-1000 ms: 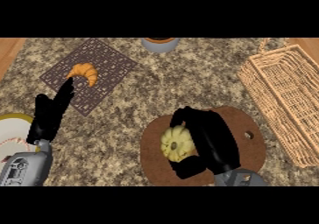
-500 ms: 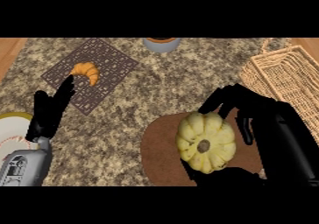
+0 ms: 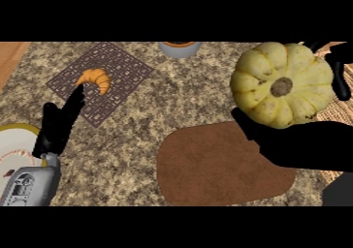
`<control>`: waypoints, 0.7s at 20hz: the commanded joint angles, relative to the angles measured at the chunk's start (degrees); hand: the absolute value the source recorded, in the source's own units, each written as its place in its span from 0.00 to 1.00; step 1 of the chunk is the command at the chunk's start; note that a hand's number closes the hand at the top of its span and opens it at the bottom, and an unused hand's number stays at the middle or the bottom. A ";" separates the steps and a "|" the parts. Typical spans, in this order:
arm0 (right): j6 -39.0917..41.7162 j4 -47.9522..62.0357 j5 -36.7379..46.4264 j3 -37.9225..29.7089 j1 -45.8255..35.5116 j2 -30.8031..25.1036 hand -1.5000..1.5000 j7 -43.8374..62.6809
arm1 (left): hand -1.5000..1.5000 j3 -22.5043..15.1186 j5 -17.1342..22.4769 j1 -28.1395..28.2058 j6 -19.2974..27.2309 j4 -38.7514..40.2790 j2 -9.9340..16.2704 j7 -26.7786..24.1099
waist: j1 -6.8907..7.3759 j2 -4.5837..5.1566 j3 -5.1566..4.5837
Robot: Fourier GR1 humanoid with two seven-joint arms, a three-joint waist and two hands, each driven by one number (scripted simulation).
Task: Pick the squash from the cutting board and place it in the basket
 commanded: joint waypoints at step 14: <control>14.35 25.38 3.54 -12.95 1.63 -32.75 1.00 -17.42 | 0.50 -0.44 -1.30 -1.41 0.83 0.14 -0.89 1.01 | 0.03 0.34 0.10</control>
